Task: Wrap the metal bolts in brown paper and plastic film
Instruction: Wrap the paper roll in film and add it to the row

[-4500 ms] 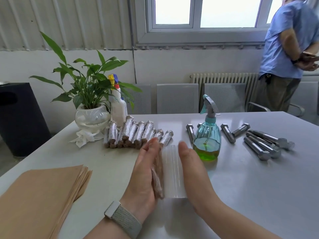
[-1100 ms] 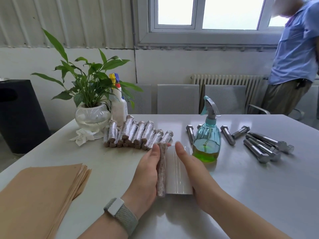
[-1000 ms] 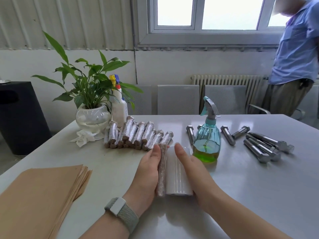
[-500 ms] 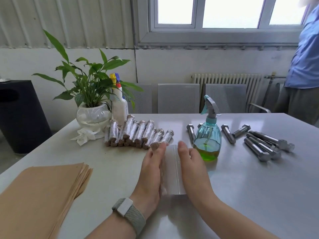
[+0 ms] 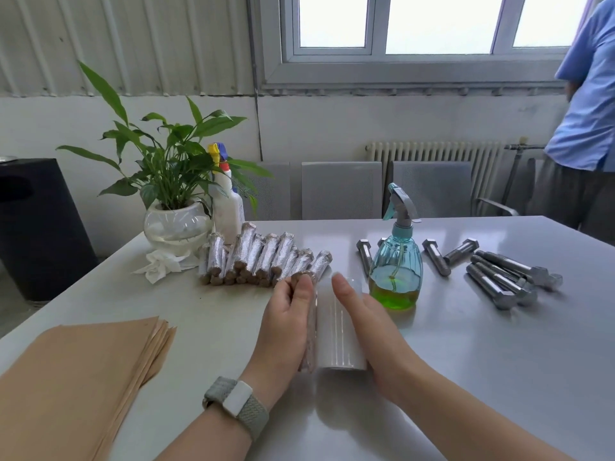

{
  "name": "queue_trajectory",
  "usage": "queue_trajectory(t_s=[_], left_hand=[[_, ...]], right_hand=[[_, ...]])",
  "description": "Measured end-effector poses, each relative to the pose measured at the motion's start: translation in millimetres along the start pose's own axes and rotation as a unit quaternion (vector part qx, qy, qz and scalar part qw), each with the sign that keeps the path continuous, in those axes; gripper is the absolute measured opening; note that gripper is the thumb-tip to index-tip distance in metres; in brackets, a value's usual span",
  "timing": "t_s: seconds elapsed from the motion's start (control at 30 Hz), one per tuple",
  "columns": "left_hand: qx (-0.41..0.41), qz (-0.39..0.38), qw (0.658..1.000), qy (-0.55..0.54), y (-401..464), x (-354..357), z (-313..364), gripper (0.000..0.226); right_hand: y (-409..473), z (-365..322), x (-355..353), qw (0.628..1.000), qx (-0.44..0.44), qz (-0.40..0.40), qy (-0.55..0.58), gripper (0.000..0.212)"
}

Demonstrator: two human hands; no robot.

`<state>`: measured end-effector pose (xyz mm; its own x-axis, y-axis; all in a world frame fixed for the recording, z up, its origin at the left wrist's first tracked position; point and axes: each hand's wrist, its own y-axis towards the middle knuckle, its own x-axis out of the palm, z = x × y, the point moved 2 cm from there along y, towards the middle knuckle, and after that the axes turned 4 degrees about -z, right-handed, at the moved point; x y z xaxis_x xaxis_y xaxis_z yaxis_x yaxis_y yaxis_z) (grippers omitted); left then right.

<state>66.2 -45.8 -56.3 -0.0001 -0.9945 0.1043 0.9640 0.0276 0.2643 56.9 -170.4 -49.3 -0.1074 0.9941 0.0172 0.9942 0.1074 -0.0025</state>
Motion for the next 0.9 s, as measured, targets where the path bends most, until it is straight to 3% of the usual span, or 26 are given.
queue_trajectory(t_s=[0.17, 0.3, 0.53, 0.7, 0.77, 0.9], left_hand=[[0.009, 0.033, 0.999, -0.001, 1, -3, 2, 0.052], [-0.018, 0.022, 0.995, -0.098, -3, 4, -1, 0.051], [-0.105, -0.06, 0.966, -0.228, -11, 14, -1, 0.037], [-0.053, -0.039, 0.989, -0.13, -6, 14, -1, 0.036], [-0.024, -0.036, 0.995, -0.085, -4, 10, 0, 0.04], [0.019, -0.003, 1.0, 0.013, 0, 2, 0, 0.047]], right_hand=[[2, 0, 4, 0.997, -0.04, 0.058, -0.032, 0.085], [3, 2, 8, 0.994, -0.047, 0.088, -0.045, 0.091], [-3, 2, 2, 0.98, -0.055, 0.151, -0.115, 0.054], [0, -2, -2, 0.998, 0.009, 0.051, 0.029, 0.073], [0, -3, -3, 1.0, 0.005, 0.023, 0.006, 0.069], [1, 0, 1, 0.999, -0.017, 0.042, -0.017, 0.076]])
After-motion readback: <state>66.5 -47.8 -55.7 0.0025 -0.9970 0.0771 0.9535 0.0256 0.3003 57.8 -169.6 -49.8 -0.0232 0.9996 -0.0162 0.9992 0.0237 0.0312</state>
